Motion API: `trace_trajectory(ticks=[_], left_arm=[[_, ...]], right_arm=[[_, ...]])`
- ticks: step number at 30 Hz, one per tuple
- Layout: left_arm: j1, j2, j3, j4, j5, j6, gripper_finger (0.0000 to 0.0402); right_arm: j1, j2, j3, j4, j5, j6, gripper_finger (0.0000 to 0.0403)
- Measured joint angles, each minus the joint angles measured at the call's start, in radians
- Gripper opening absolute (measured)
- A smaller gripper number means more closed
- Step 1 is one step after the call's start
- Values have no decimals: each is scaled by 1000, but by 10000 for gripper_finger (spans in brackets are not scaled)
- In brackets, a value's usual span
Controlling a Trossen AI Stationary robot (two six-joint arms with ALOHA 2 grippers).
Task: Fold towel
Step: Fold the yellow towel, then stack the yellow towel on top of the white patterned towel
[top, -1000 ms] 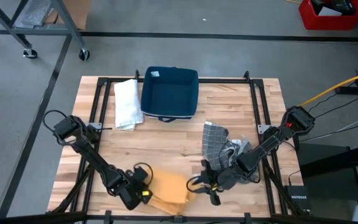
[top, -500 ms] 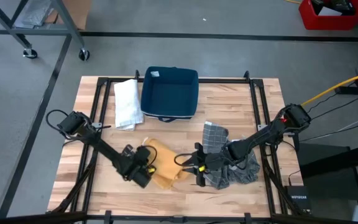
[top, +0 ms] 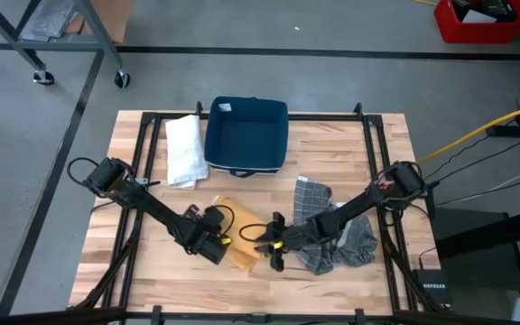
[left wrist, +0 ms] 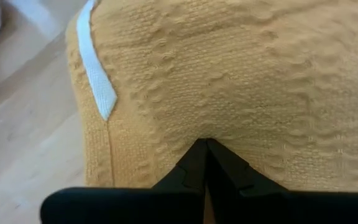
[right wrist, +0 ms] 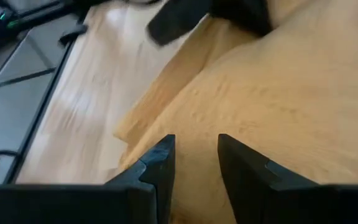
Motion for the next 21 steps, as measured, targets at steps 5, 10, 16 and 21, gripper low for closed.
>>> trace_trajectory(ticks=[5,10,16,21], left_arm=[[14,-2,0,35,3,-1,3],[14,-5,0,60,35,-5,3],[13,-7,1,67,43,-5,3],[-11,-71,1,67,-56,-28,3]], right_arm=[[7,98,120,-120,-124,-1,127],[8,144,280,-367,-149,-27,127],[15,161,355,-460,-157,-72,127],[14,125,371,-406,-171,-87,127]])
